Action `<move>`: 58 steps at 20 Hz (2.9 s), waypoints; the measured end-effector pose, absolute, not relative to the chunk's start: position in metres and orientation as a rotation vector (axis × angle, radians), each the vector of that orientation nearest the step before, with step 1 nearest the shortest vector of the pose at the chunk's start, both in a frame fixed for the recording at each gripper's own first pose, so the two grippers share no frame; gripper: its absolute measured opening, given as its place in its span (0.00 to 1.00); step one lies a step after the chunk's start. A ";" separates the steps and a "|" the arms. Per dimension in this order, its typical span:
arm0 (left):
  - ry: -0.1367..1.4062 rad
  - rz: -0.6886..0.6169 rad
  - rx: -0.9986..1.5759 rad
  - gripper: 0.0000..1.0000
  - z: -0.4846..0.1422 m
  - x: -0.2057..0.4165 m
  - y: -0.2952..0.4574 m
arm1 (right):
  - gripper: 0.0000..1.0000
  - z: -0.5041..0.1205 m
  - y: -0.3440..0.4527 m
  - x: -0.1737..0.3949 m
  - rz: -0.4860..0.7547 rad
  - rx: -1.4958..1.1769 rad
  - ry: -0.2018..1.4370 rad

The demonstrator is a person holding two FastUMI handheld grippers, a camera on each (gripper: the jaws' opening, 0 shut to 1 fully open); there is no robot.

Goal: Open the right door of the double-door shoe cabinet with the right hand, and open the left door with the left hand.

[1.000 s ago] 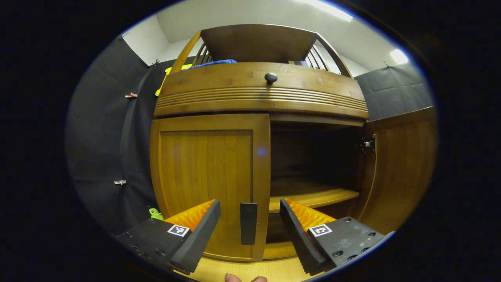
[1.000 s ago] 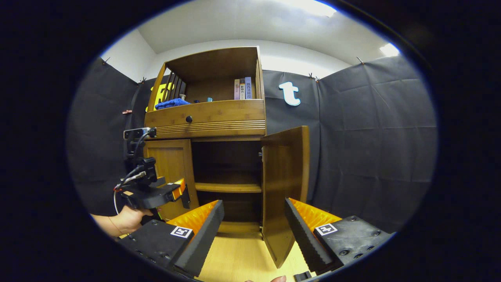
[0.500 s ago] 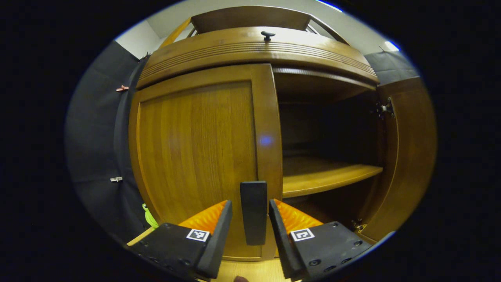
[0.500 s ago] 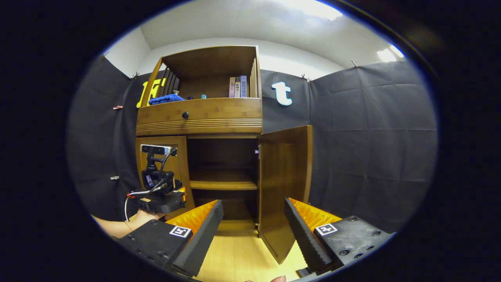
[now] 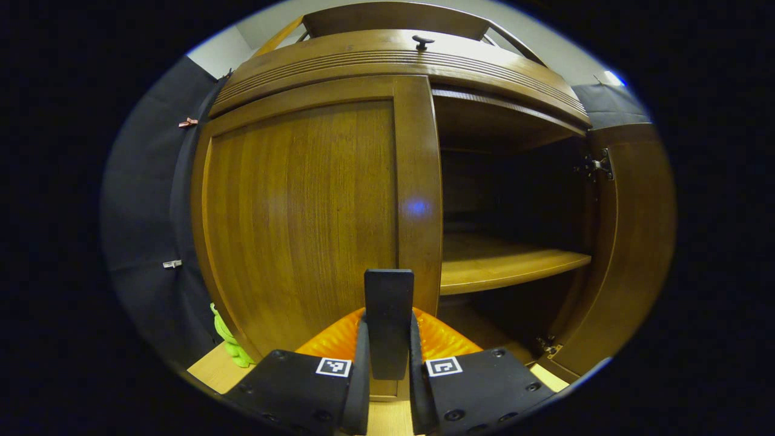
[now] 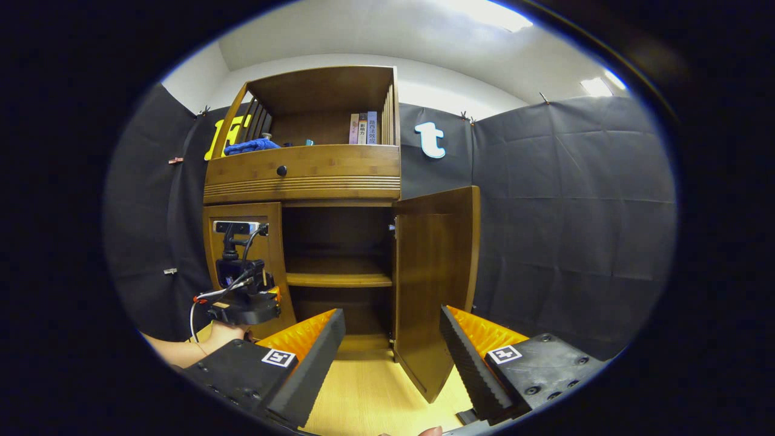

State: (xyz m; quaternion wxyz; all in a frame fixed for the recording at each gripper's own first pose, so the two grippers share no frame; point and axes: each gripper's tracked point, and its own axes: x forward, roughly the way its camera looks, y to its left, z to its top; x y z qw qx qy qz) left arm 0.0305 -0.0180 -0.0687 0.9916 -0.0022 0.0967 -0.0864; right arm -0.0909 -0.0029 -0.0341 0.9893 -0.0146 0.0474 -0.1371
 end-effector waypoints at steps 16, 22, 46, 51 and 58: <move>0.202 -0.149 0.000 0.26 -0.058 -0.116 0.114 | 0.99 -0.042 0.076 -0.076 -0.110 -0.006 0.115; 0.195 -0.063 -0.006 0.15 -0.059 -0.138 0.184 | 1.00 -0.055 0.113 -0.073 -0.049 0.014 0.140; 0.203 -0.004 -0.032 0.11 -0.047 -0.164 0.256 | 0.99 -0.053 0.115 -0.069 -0.068 -0.018 0.106; 0.164 0.105 0.005 0.82 -0.026 -0.190 0.271 | 0.94 -0.058 0.104 -0.063 -0.054 -0.015 0.108; 0.148 0.066 -0.004 0.97 0.005 -0.217 0.215 | 1.00 -0.059 0.082 -0.052 -0.027 -0.004 0.101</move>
